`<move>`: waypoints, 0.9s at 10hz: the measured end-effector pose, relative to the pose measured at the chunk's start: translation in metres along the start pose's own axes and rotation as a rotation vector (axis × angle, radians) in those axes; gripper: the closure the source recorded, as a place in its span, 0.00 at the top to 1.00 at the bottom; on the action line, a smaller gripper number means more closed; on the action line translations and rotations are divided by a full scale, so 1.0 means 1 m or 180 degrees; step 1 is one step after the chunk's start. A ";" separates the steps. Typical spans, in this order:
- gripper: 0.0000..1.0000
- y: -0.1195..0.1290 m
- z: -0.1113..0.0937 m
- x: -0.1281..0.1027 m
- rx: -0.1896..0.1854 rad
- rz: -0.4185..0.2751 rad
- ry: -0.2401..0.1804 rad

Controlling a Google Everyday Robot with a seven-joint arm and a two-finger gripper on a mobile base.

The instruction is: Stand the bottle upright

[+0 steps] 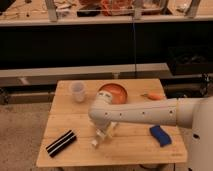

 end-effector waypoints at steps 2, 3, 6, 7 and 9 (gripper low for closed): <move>0.80 0.002 0.004 -0.004 -0.0034 -0.0025 -0.0005; 0.73 0.003 0.006 -0.007 -0.0060 -0.0036 -0.0006; 0.62 0.003 0.009 -0.009 -0.0116 -0.0052 -0.0001; 0.62 0.002 0.010 -0.009 -0.0135 -0.0057 0.0001; 0.53 0.002 0.011 -0.009 -0.0149 -0.0052 0.0000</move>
